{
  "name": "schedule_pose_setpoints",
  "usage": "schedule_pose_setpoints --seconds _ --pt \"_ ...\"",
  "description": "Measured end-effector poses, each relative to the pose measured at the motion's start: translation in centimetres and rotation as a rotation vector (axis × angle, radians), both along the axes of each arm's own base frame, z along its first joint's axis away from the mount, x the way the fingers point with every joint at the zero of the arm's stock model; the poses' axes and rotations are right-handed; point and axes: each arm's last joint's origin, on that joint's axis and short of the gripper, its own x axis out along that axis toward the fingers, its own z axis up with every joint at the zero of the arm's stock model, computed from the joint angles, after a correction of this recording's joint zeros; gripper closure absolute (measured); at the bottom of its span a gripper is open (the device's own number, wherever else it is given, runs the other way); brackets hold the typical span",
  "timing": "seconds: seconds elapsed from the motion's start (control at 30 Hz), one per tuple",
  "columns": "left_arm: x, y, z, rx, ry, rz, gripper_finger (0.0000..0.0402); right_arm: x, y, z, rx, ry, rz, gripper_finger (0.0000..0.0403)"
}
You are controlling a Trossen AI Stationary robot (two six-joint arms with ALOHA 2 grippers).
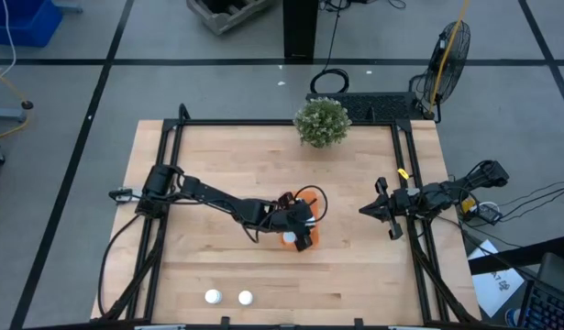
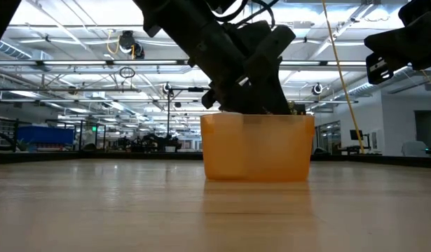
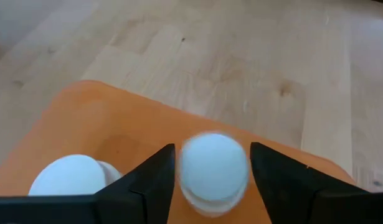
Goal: Pick and place pill bottles into a basket
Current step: Put the white medicine bottle into the orange bin
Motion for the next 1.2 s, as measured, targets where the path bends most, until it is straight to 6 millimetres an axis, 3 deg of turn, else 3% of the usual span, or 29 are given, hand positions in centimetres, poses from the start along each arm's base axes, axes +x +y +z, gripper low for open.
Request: schedule_pose_setpoints --seconds 0.4,0.63,0.73,0.9,1.07,1.2 --pt "0.0 0.1 0.7 0.002 -0.03 0.01 0.0161 0.0 0.0 0.0 0.0 0.0 0.0 0.0403" --pt "-0.7 0.3 3.5 0.014 -0.067 -0.032 0.016 0.0 0.0 0.0 0.001 -0.002 0.0 0.0403" --pt "-1.5 -0.1 4.9 -0.049 -0.051 -0.136 0.016 0.0 0.0 0.0 0.0 0.001 0.0 0.0403" --pt "-2.6 -3.2 6.2 -0.11 -0.059 -0.374 0.016 0.0 0.0 0.0 0.0 0.001 0.0 0.0403" --pt "-4.8 -6.8 5.5 -0.128 0.077 -0.402 0.016 0.0 0.0 0.0 0.0 0.001 0.0 0.0403" --pt "-7.2 -10.6 6.1 -0.162 0.106 -0.401 0.016 0.0 0.0 0.0 0.0 0.001 0.0 0.0403"
